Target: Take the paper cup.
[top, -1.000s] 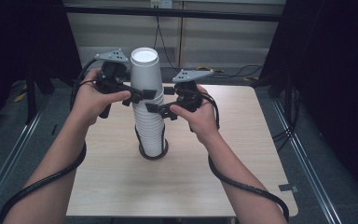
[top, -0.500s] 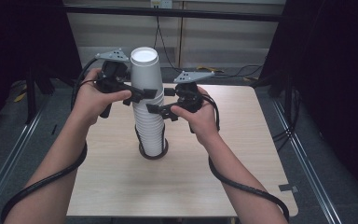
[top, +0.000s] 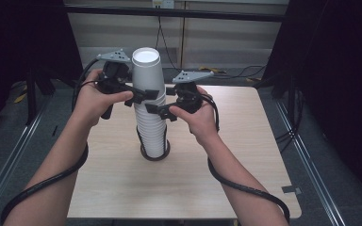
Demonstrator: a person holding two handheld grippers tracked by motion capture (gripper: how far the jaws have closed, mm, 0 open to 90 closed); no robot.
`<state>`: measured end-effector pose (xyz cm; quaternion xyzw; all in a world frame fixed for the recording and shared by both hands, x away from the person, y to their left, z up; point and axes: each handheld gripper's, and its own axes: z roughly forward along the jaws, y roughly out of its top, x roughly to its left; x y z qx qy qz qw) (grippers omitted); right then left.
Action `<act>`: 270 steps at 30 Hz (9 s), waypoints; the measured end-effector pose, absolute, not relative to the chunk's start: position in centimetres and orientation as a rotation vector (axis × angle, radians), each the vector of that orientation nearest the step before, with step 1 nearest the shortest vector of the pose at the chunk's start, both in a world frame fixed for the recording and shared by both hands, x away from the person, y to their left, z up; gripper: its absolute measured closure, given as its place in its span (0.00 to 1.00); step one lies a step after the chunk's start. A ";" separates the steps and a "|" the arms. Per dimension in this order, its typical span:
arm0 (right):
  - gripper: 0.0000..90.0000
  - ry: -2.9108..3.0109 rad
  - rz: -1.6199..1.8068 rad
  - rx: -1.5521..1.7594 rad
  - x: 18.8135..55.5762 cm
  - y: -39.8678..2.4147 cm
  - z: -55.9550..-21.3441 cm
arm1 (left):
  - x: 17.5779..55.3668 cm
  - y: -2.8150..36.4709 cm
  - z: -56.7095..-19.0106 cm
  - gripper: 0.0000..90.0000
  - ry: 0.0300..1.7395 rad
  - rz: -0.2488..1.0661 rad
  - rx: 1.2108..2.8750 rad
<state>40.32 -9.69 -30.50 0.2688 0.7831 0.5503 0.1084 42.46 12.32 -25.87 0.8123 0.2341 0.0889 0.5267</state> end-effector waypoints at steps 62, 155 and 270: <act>0.15 2.321 1.602 0.748 39.9 -10.6 -31.4 | 42.6 13.0 -20.6 0.12 0.612 0.226 1.860; 0.15 2.455 1.303 1.015 36.4 -21.7 -46.5 | 39.6 21.1 -19.3 0.12 0.664 0.280 1.792; 0.16 2.568 1.264 0.776 33.3 -22.3 -42.4 | 33.4 14.0 -39.6 0.15 0.556 0.019 2.140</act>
